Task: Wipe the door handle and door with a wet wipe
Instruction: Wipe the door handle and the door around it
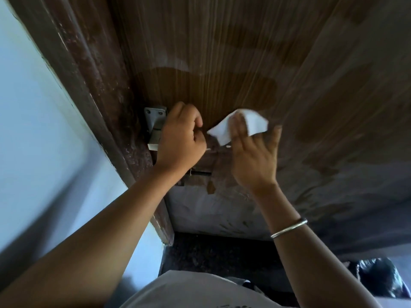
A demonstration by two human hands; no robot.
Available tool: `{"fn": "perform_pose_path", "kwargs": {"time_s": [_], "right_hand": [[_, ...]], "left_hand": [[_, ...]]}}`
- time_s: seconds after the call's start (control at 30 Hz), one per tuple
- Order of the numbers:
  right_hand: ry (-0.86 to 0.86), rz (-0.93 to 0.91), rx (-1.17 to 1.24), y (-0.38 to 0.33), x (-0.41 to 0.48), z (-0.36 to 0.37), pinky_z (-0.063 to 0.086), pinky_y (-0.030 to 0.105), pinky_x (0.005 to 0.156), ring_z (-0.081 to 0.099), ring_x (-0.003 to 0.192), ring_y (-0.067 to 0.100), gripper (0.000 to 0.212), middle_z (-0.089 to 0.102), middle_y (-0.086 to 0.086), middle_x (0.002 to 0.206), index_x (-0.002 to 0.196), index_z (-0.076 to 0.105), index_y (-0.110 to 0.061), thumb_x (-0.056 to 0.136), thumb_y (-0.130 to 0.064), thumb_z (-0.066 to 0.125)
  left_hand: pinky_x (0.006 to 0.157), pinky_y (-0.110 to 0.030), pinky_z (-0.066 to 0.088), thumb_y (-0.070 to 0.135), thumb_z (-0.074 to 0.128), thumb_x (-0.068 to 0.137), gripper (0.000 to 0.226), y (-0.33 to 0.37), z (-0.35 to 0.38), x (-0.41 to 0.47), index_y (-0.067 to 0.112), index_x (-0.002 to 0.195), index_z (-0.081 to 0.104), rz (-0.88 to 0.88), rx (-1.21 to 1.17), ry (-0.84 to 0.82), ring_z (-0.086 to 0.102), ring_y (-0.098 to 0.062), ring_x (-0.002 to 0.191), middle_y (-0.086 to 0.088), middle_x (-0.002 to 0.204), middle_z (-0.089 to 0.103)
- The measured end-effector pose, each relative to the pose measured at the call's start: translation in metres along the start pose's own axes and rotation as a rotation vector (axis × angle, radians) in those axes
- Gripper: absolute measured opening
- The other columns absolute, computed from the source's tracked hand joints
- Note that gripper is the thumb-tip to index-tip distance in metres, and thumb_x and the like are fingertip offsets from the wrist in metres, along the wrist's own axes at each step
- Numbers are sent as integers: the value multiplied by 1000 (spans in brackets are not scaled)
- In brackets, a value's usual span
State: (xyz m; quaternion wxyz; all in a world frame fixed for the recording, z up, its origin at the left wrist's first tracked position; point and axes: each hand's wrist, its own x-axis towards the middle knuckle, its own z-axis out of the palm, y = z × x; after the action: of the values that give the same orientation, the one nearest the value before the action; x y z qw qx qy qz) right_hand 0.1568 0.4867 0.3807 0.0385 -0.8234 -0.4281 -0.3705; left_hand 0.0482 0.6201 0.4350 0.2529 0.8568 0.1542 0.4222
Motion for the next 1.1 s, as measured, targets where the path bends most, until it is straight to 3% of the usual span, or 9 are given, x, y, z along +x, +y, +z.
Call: {"fn": "perform_pose_path", "kwargs": {"time_s": [0.13, 0.27, 0.33, 0.43, 0.5, 0.7, 0.87, 1.03, 1.1], "right_hand": [[112, 150, 3, 13, 30, -1, -2, 60, 108, 28, 135, 30, 80, 24, 10, 154, 148, 19, -11, 81, -24, 62], [63, -147, 7, -9, 6, 0, 4, 57, 111, 57, 108, 29, 61, 41, 4, 147, 142, 40, -16, 84, -21, 59], [10, -27, 11, -1, -8, -2, 10, 60, 109, 59, 102, 31, 63, 39, 6, 148, 142, 38, -13, 83, -19, 57], [32, 220, 26, 19, 2, -4, 4, 63, 108, 41, 128, 32, 68, 27, 13, 153, 147, 23, -9, 86, -27, 48], [84, 197, 37, 19, 18, -3, 0, 61, 109, 28, 136, 30, 70, 26, 15, 153, 147, 22, -9, 88, -34, 49], [-30, -13, 42, -3, -16, 7, 5, 57, 110, 60, 101, 31, 63, 34, 11, 150, 144, 34, -8, 89, -33, 54], [-1, 229, 59, 18, -9, 11, 1, 58, 108, 35, 134, 32, 69, 27, 16, 152, 146, 24, -6, 86, -29, 49], [-126, -135, 63, -3, -18, 22, -6, 54, 110, 45, 124, 32, 72, 25, 4, 155, 148, 22, -14, 82, -17, 50], [-226, -145, 64, -6, -38, 24, -5, 55, 110, 49, 119, 31, 71, 25, 2, 155, 149, 21, -13, 82, -15, 47]], "left_hand": [[59, -31, 36, -10, 47, 65, 15, 1, 7, -3, -1, 75, 53, -61, -1, -33, 47, -25, 69, -17, 82, 52], [62, -32, 37, -5, 43, 66, 15, 15, 16, -5, -2, 77, 53, 50, -31, -102, 50, -28, 74, -19, 83, 54], [60, -34, 39, -6, 43, 66, 16, 12, 14, -4, -2, 77, 54, 58, -39, -99, 51, -28, 72, -18, 83, 54], [59, -30, 35, -9, 46, 67, 15, 6, 13, -7, -2, 77, 54, 57, 4, -106, 50, -27, 69, -19, 82, 53], [60, -29, 32, -8, 49, 67, 13, 11, 18, -13, -1, 76, 54, 109, 39, -173, 49, -28, 70, -19, 81, 53], [62, -31, 40, -7, 53, 66, 11, 16, 21, -31, -2, 76, 54, 236, 85, -320, 53, -33, 75, -21, 80, 55], [62, -25, 34, -1, 53, 72, 12, -2, 2, -19, 0, 84, 57, 117, 134, -178, 50, -23, 73, -19, 87, 57], [62, -27, 38, 2, 50, 82, 13, -23, -6, -24, 0, 92, 58, 13, 224, -169, 57, -28, 77, -20, 93, 60], [66, -30, 42, 3, 49, 83, 13, -27, -9, -31, 2, 92, 59, 41, 295, -173, 59, -30, 79, -18, 91, 62]]}}
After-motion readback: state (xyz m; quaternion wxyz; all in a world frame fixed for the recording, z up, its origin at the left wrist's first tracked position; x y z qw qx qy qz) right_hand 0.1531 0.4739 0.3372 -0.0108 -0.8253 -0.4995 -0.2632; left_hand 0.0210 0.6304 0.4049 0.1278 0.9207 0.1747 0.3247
